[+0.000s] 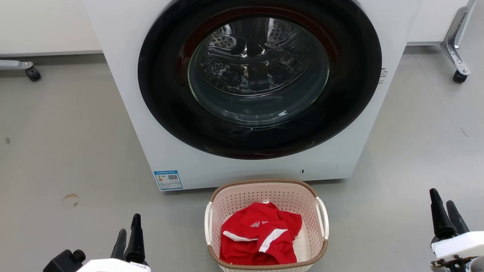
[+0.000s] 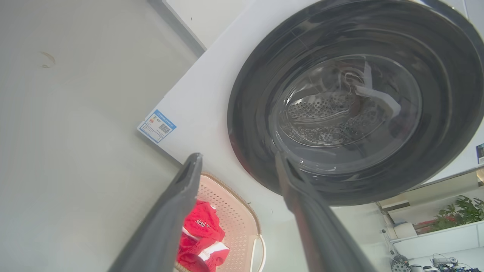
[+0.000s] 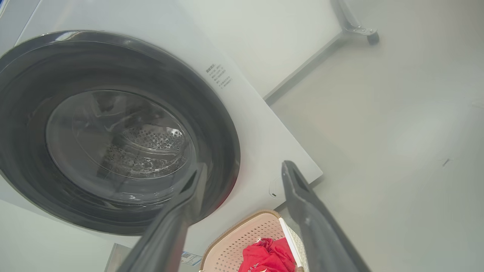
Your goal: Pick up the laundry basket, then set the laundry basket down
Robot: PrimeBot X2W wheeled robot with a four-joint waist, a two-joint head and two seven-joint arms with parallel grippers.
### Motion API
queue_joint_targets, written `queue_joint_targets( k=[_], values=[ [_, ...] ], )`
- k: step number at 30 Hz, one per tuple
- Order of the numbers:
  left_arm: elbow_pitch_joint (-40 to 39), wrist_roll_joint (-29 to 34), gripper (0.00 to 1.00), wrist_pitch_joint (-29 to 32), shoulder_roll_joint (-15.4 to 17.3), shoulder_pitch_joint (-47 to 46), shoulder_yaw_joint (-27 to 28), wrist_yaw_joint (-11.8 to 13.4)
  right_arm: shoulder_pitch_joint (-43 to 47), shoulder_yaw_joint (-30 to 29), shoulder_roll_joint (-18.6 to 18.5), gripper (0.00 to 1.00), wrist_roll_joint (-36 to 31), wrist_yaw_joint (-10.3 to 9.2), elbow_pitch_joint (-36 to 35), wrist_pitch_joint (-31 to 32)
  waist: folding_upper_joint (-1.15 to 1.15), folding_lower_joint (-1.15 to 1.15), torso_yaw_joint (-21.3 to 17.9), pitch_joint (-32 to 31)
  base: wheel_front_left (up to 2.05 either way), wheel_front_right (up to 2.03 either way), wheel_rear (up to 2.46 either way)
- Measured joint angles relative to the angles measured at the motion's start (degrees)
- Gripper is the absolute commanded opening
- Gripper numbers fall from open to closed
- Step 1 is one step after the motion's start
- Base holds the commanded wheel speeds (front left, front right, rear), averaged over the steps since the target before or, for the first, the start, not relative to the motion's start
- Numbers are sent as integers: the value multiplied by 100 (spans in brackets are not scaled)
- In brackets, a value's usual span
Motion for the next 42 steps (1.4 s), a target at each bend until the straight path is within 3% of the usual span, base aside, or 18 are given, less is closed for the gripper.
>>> queue_joint_targets(
  k=[42],
  values=[
    [-189, 2766, 100, -643, 89, 212, -489, 328, 1, 410, -110, 100, -2638, 7, -181, -660, 0, 0, 32, -73, 0, 0, 0]
  ],
)
